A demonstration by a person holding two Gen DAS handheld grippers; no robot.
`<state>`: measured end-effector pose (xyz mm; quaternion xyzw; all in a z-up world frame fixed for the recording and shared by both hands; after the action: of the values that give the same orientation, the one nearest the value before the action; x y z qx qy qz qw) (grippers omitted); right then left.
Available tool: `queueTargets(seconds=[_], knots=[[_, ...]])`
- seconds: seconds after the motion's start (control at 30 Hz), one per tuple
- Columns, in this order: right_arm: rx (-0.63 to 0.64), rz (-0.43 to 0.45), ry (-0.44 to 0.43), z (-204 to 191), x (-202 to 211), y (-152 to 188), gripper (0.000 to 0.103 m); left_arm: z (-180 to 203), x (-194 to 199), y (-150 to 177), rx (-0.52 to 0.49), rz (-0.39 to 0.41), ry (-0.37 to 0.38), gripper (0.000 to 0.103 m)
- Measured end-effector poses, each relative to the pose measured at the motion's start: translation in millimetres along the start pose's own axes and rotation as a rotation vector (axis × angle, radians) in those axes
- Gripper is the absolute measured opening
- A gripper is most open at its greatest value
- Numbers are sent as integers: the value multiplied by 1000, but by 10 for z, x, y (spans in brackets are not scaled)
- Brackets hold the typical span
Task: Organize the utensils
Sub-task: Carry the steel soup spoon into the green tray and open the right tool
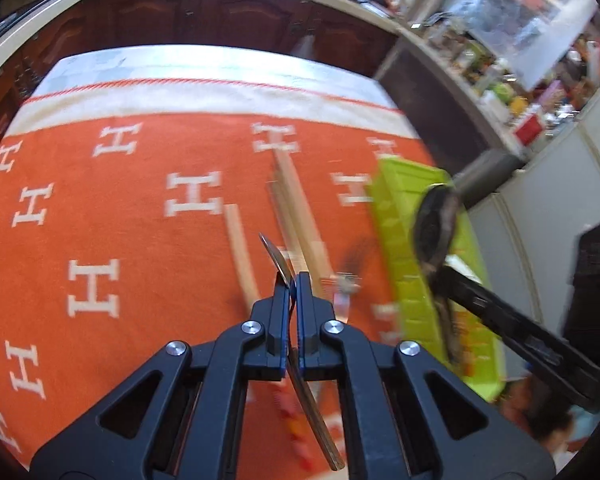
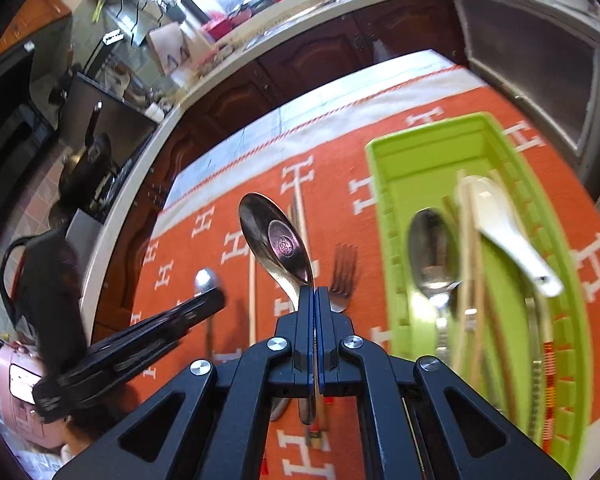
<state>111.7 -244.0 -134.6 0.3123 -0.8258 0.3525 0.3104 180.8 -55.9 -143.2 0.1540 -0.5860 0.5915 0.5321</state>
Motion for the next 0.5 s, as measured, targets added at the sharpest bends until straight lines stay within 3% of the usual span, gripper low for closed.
queueTargets(seconds=[0.23, 0.37, 0.5], knots=[[-74, 113, 86, 567, 459, -335, 1, 832, 121, -278, -120, 8, 77, 1], [-98, 139, 131, 895, 552, -532, 1, 1207, -158, -406, -166, -22, 70, 1], [-103, 128, 155, 1113, 492, -683, 1, 1349, -563, -491, -168, -72, 45, 1]])
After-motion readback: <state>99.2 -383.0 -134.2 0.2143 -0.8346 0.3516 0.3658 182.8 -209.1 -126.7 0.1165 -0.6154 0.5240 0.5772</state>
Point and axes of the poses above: each gripper's, at about its wrist camera, not at the fingertips, and x roughly against the way its jaws point, z to its right, y to its underside, the point moved 3 cm from there along -x, roughly the way its jaws point, and after that the axes turned 10 degrees about -x, right-handed, at the moved point
